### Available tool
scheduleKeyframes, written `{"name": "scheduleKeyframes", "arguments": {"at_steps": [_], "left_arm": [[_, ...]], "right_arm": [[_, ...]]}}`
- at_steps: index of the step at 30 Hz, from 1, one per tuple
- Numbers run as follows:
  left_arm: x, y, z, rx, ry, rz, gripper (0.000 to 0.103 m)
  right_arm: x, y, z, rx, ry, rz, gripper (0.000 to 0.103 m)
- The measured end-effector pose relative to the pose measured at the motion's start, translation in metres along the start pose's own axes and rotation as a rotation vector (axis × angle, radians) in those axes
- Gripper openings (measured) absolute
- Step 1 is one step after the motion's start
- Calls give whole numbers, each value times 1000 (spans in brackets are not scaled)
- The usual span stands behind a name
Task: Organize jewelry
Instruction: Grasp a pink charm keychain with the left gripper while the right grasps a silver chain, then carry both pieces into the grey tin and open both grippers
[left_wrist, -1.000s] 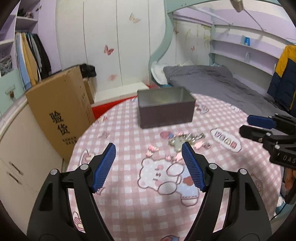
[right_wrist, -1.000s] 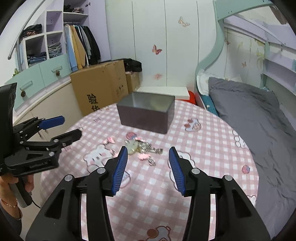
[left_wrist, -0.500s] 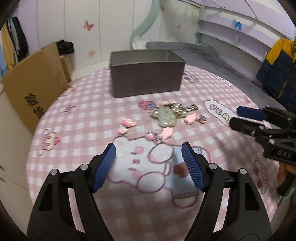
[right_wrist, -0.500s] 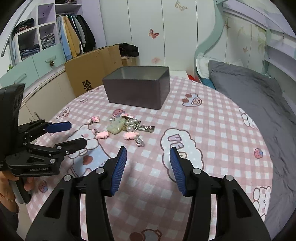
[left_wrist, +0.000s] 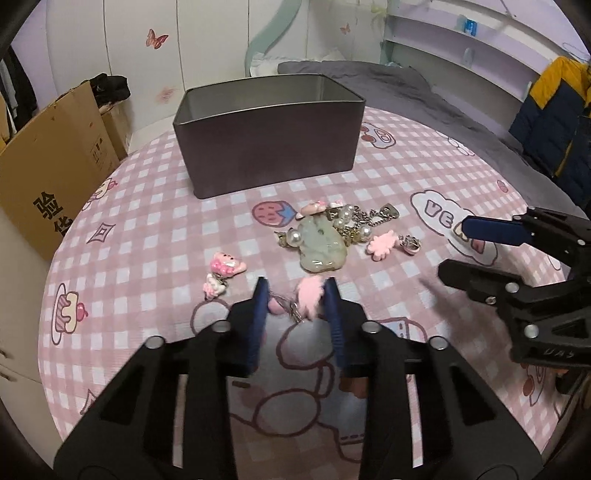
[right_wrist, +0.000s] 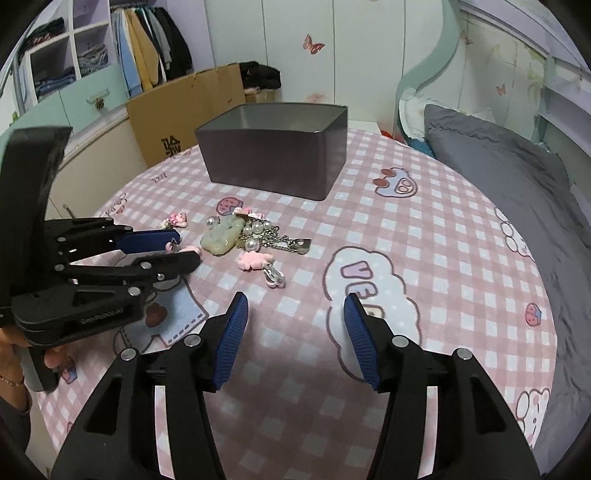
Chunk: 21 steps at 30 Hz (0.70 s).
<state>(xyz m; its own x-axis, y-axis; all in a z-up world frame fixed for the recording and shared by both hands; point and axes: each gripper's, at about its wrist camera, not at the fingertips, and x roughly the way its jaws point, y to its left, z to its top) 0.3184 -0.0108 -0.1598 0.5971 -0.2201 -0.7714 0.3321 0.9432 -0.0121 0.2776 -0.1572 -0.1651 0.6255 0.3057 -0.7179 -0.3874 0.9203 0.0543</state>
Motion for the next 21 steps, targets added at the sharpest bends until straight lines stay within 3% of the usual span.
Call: {"name": "scheduleKeyframes", "arguments": {"at_steps": [6,11,13,15,17,21], "left_arm": [[-6,11,-5,-30,-9,-29,28],[-12,23,-6,-88,-8,-110,28],[-17,28,-5,-107,-14,-138,28],[-21,30,-2,-119,-22,-160,28],[-26,32,2,-126,-31,-180,28],[-37,33,14,-131,-53,-222,28]], "right_arm": [[16,11,10,-55,32,-27,52],[27,17,19,-97,46,-61,51],[31,21,19,-122,60,-65,27],[31,26,18,-140,66,-61,10],[30,31,18,-168,77,-89,10],[20,33,22,-158,71,-35,10]]}}
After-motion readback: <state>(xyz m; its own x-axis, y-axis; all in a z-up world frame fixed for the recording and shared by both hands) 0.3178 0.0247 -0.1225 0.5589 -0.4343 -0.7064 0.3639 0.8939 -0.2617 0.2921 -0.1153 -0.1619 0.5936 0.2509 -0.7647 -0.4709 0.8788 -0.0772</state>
